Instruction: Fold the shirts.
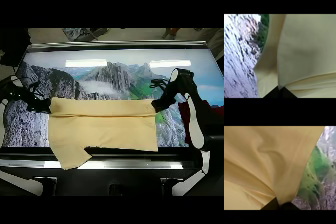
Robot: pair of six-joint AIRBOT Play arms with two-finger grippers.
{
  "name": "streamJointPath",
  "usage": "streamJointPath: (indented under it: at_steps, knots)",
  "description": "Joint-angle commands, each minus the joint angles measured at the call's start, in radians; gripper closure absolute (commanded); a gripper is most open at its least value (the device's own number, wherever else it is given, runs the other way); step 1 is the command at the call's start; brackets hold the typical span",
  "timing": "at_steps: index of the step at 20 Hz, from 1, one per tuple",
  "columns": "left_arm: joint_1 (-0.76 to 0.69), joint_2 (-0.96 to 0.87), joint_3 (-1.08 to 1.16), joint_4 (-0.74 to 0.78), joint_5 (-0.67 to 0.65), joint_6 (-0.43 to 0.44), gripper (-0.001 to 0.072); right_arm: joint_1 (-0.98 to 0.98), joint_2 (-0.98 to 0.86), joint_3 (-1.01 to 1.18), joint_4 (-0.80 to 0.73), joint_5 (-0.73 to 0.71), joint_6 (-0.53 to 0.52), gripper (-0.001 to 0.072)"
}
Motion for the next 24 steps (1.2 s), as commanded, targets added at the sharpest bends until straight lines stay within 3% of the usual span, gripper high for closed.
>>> streamJointPath:
  at_steps: [1, 5, 6, 7, 11, 13, 19, 24]
  knots:
    - [0.005, 0.001, -0.043, 0.005, -0.064, 0.019, 0.0679, 0.001, 0.000, -0.057, 0.018, 0.052, -0.007, 0.0671]
    - [0.006, -0.006, -0.050, -0.001, -0.063, 0.010, 0.0674, 0.001, 0.000, -0.057, 0.048, 0.009, 0.025, 0.0647]
    - [0.006, -0.006, -0.050, -0.005, -0.064, 0.009, 0.0590, 0.001, 0.002, -0.057, 0.066, 0.006, 0.036, 0.0471]
    - [0.011, 0.001, -0.050, -0.007, -0.068, 0.001, 0.0415, -0.001, 0.008, -0.057, 0.084, 0.019, 0.028, 0.0337]
    - [0.065, 0.094, -0.066, -0.019, -0.106, -0.034, 0.0356, -0.072, 0.088, -0.059, 0.059, 0.174, -0.041, 0.0310]
    - [0.101, 0.206, -0.187, -0.042, -0.082, -0.033, 0.0197, -0.115, 0.162, -0.094, 0.053, 0.168, -0.049, 0.0310]
    - [0.223, 0.548, -0.787, -0.129, 0.070, 0.056, 0.0198, -0.119, 0.421, -0.419, 0.048, 0.039, -0.109, 0.0310]
    - [0.238, 0.672, -1.031, -0.171, 0.134, 0.092, 0.0199, -0.121, 0.562, -0.647, 0.025, -0.053, -0.135, 0.0311]
